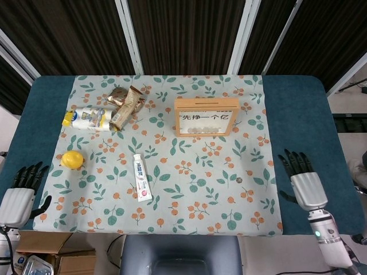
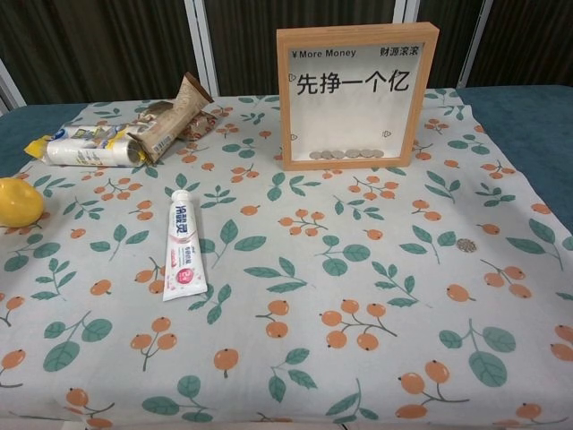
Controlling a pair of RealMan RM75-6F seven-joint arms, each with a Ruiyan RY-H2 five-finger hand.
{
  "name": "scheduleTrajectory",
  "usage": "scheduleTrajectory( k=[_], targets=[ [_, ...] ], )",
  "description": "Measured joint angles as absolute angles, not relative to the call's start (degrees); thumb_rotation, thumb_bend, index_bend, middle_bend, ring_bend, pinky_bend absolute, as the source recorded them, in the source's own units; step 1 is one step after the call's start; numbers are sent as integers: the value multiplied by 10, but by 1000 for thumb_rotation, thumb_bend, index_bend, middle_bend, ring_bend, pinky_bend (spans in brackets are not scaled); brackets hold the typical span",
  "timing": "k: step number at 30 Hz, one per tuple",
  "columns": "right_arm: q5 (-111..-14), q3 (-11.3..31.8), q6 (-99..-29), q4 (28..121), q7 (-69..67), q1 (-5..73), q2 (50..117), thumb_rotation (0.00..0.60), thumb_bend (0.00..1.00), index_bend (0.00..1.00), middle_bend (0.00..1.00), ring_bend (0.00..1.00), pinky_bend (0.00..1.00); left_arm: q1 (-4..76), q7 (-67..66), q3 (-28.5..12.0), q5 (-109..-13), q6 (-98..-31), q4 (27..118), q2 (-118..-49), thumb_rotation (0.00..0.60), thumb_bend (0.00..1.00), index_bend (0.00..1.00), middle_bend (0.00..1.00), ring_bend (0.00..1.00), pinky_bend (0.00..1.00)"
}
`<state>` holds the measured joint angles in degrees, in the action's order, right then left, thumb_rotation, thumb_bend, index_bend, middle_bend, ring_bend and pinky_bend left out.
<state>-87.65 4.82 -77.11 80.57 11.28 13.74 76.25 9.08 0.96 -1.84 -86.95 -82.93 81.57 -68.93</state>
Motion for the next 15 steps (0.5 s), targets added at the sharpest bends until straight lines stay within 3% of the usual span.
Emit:
scheduleTrajectory(
  k=[10, 13, 15],
  targets=[
    [-850, 68, -699, 762, 151, 202, 866, 600, 289, 18, 0, 0, 0, 88, 26, -16, -865, -823, 794, -694, 600, 378, 0, 0, 0, 0],
    [-851, 69, -692, 740, 150, 215, 891, 600, 291, 152, 0, 0, 0, 89, 30, -16, -865, -822, 791, -694, 600, 378, 0, 0, 0, 0],
    [-851, 69, -688, 728, 150, 222, 904, 600, 292, 304, 0, 0, 0, 89, 33, -17, -865, -821, 788, -695, 600, 378, 0, 0, 0, 0]
  ],
)
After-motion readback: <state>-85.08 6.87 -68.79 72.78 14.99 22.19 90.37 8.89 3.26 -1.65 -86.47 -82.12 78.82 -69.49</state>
